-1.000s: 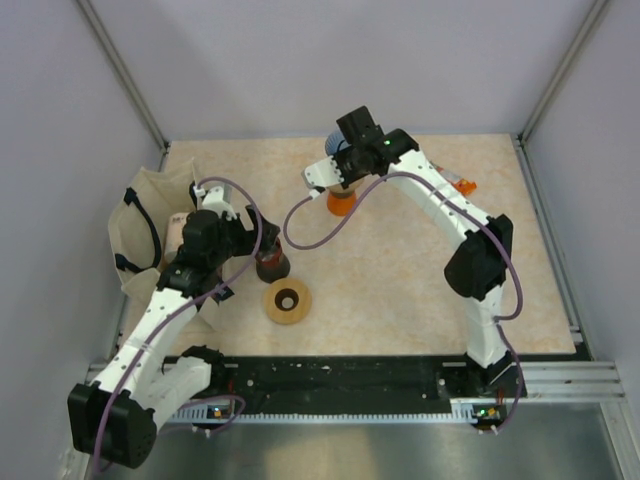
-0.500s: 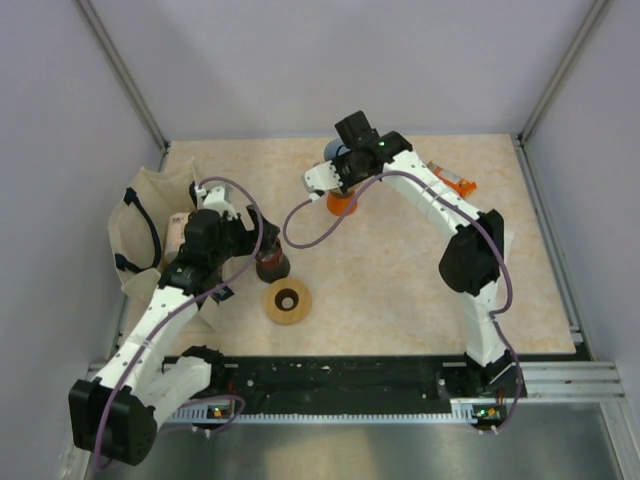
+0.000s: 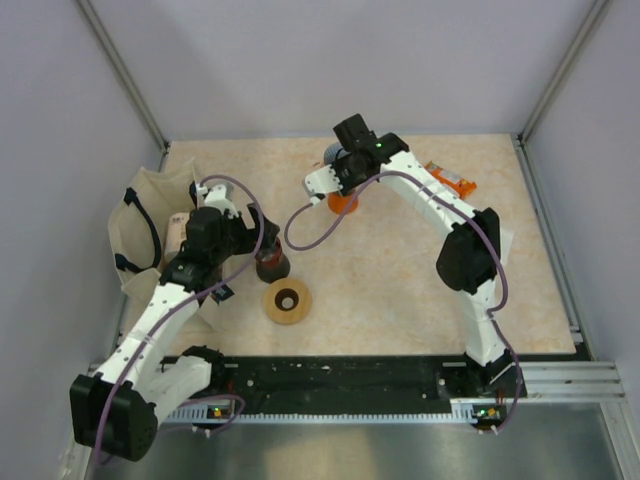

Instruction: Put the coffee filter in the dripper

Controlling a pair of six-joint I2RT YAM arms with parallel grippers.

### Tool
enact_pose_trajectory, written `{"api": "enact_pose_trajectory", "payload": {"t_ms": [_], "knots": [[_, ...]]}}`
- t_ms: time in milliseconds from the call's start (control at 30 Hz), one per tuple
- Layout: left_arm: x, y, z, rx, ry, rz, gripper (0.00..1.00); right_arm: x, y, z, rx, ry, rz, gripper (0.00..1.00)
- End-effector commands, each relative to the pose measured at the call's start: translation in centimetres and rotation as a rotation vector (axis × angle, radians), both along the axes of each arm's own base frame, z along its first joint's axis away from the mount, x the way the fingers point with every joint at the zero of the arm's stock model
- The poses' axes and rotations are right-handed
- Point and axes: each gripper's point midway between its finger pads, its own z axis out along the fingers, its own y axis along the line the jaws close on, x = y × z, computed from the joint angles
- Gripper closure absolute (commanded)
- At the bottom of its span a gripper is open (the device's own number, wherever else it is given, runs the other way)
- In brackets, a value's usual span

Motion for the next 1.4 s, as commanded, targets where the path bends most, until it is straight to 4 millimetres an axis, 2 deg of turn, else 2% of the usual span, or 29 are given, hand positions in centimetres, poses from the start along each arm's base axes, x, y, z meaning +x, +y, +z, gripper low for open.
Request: {"api": "enact_pose_trajectory", "payload": {"t_ms": [0,400,733,867,900,933,967,1000,1067,1133,1167,1200,1233,1367], "knots": [[0.9,-0.1,2.5,-0.003,-0.070,0.003,0.01,-0.9,-0.1,-2.1,-0.015,0.092,0.033,1.00],[0.8,0.1,2.5,0.003,-0.071,0.007,0.01,-1.4,-0.5,-4.1,-0.047,0.158,0.023,1.00],[0.8,-0.4,2.9,-0.017,-0.082,-0.013,0.01,0.0,-0.2,-0.6,0.012,0.061,-0.017,1.00],[0.8,-0.6,3.0,-0.022,-0.086,-0.024,0.01,0.1,-0.1,0.3,0.028,0.043,-0.020,0.93],[0.8,-0.6,3.2,-0.023,-0.090,-0.023,0.01,0.1,-0.1,0.5,0.033,0.040,-0.024,0.81],[0.8,-0.6,3.2,-0.023,-0.090,-0.023,0.01,0.2,-0.1,0.5,0.033,0.038,-0.028,0.75],[0.8,-0.7,3.3,-0.026,-0.091,-0.025,0.01,0.2,0.0,0.6,0.035,0.036,-0.028,0.73],[0.8,-0.7,3.2,-0.026,-0.089,-0.026,0.01,0.3,-0.1,0.6,0.040,0.032,-0.038,0.66],[0.8,-0.7,3.2,-0.028,-0.089,-0.029,0.01,0.5,-0.2,0.7,0.043,0.029,-0.046,0.64],[0.8,-0.8,3.3,-0.031,-0.088,-0.032,0.01,0.5,0.1,0.9,0.056,0.024,-0.045,0.49],[0.8,-0.9,3.3,-0.032,-0.089,-0.034,0.01,0.6,0.2,1.0,0.062,0.021,-0.046,0.45],[0.8,-0.9,3.3,-0.034,-0.088,-0.033,0.01,0.7,0.3,1.4,0.072,0.012,-0.047,0.32],[0.7,-0.8,3.3,-0.032,-0.087,-0.034,0.01,0.8,0.3,1.6,0.076,0.005,-0.045,0.02],[0.7,-0.8,3.3,-0.033,-0.088,-0.032,0.01,0.9,0.4,2.6,0.092,-0.017,-0.047,0.01]]}}
